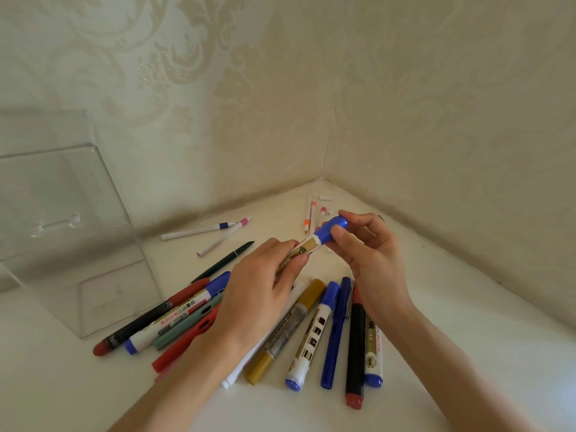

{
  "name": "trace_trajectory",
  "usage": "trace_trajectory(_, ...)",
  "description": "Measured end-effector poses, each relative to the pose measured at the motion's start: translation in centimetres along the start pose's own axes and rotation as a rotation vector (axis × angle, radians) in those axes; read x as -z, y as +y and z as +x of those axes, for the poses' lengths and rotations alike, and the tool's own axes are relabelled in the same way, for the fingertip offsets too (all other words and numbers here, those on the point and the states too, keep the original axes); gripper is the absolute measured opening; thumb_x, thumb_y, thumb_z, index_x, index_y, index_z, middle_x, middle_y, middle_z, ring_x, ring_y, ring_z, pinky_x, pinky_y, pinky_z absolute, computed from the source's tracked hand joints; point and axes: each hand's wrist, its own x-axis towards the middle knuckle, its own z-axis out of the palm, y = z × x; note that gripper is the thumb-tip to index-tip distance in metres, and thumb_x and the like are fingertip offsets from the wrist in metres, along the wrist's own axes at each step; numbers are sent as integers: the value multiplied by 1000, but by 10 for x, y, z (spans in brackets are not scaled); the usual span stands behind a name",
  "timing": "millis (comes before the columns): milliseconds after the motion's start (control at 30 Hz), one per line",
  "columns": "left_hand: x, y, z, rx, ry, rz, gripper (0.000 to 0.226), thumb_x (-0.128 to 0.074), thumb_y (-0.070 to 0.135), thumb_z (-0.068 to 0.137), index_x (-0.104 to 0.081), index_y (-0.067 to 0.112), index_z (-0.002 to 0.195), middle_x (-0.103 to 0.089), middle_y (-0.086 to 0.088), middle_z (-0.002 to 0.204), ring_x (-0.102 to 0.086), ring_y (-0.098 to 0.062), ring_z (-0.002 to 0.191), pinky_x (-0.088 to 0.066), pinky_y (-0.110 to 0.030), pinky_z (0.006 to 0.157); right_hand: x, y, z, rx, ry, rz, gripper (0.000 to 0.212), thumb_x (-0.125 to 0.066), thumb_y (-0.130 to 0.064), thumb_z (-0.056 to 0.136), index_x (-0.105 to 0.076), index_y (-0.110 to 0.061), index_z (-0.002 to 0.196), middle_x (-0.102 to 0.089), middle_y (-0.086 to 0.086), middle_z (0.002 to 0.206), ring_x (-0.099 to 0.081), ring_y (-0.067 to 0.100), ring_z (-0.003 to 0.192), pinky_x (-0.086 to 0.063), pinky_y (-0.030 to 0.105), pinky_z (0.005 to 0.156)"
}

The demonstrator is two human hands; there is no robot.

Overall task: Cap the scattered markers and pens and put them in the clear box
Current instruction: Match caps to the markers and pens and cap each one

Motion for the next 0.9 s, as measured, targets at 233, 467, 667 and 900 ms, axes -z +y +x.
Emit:
trace_trajectory(233, 0, 6, -1, 91, -8, -182, 25, -42, 44, 86, -57, 25, 78, -52, 5, 64, -52, -12, 63, -41, -20, 57, -9, 1, -9, 58, 7, 22, 14, -51, 1, 90, -56, -11, 93, -69, 13, 95, -71, 20, 84, -55, 25, 74)
trace_trajectory(467, -1, 18, 0, 259, -199, -442, 20, -46, 35, 90, -60, 25, 81, -53, 13, 51, -45, 0, 45, -37, -13, 48, 1, -14, -12, -24, -46, -4, 14, -51, -5, 91, -57, -11, 102, -71, 11, 80, -69, 24, 76, -56, 28, 72)
trace_trajectory(667, 9, 18, 4, 215, -275, -277, 34, -41, 51, 84, -50, 40, 114, -58, 19, 108, -57, 4, 95, -49, -10, 79, 56, -38, 12, -209, 163, -254, 16, -55, -5, 90, -63, -7, 103, -62, 7, 68, -59, 16, 54, -54, 26, 52)
trace_trajectory(900, 30, -15, 17, 294, -94, -66, 20, -53, 26, 91, -61, 27, 109, -59, 22, 97, -58, 1, 88, -39, -7, 68, 94, -18, -3, -387, -27, -1118, 21, -56, -29, 90, -60, -18, 108, -64, 5, 81, -56, 13, 60, -42, 21, 49)
